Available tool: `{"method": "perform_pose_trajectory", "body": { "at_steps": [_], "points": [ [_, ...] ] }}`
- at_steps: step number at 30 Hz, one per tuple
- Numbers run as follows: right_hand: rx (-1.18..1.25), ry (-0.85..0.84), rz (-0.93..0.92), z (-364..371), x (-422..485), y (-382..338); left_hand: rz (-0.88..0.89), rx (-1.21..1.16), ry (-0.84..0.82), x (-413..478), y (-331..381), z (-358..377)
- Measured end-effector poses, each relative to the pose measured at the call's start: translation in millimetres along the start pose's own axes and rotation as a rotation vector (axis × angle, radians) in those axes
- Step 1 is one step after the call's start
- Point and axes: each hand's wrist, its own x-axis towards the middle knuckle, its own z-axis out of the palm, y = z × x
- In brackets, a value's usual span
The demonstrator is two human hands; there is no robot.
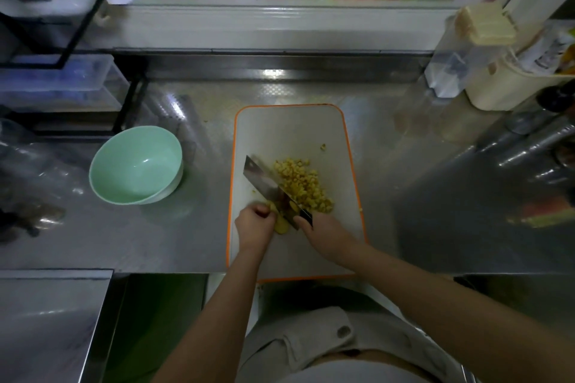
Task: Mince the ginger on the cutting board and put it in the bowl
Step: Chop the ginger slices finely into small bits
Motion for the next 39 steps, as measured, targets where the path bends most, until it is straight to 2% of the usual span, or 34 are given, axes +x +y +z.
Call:
{"method": "perform_pose_trajectory", "body": {
  "at_steps": [12,17,22,31,39],
  "points": [
    [-0.022,0.042,-0.048,1.3,-9.0,-15.9,0.003,-0.026,0.016,-4.9,-3.4,2.4],
    [0.095,0.103,-0.006,-1.6,-8.7,-12.6,0.030,-0.006,0.008,-4.2,-5.6,2.5],
    [0.165,0.140,-0.046,-10.6,-21.2,-13.9,0.025,-0.021,-0.026,-1.8,-9.1,1.8],
    [0.111,0.103,-0.070,-1.6,-25.7,-8.6,0.033,-0.036,-0.011,-4.0,-18.0,1.3],
    [0.049,0.062,-0.015,4.0,-19.2,-5.9,0.002,-0.046,-0.032,-0.8,-12.9,0.6]
  ]
}}
